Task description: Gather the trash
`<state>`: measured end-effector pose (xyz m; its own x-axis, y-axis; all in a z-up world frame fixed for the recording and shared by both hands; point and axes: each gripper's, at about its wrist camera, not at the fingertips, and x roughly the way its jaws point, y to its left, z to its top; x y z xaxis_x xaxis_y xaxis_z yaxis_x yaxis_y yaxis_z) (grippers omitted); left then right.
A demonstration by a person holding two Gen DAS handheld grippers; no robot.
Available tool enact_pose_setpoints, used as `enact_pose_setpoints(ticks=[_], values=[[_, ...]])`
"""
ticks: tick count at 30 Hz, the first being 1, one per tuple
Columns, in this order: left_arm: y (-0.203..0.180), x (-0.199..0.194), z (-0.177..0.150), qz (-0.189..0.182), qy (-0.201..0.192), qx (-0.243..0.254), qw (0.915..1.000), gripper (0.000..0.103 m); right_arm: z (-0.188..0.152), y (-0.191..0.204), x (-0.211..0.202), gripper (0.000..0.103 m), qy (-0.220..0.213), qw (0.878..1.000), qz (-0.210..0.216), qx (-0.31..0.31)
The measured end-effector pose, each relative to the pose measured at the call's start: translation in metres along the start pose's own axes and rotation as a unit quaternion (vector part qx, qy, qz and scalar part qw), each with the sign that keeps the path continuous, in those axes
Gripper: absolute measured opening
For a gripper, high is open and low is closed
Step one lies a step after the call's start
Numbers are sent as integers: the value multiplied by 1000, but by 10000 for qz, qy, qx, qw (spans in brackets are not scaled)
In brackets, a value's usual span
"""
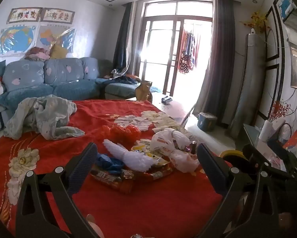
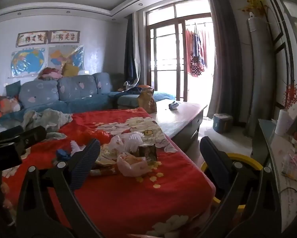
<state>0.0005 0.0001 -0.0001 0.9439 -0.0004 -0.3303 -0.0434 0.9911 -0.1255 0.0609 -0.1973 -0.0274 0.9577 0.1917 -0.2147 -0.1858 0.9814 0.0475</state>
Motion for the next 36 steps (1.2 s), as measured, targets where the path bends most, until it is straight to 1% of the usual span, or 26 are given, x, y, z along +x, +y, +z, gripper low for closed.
enact_pose_setpoints(ticks=[8,16,17,36], values=[[0,0,0,-18,-11,-11,10000,97,3,-4,2,92,-3,10000,-21,-4],[-1,-1,-1,-26,-32,-11,10000,97,1,-6,-6,92,4,10000,-33,7],[-1,-1,-1,-26,-33,-11,10000,97,1,-3,0,92,34,10000,-52,8],[-9,-3,4,-36,-59,12,10000,97,3,-4,0,92,43,10000,-35,13]])
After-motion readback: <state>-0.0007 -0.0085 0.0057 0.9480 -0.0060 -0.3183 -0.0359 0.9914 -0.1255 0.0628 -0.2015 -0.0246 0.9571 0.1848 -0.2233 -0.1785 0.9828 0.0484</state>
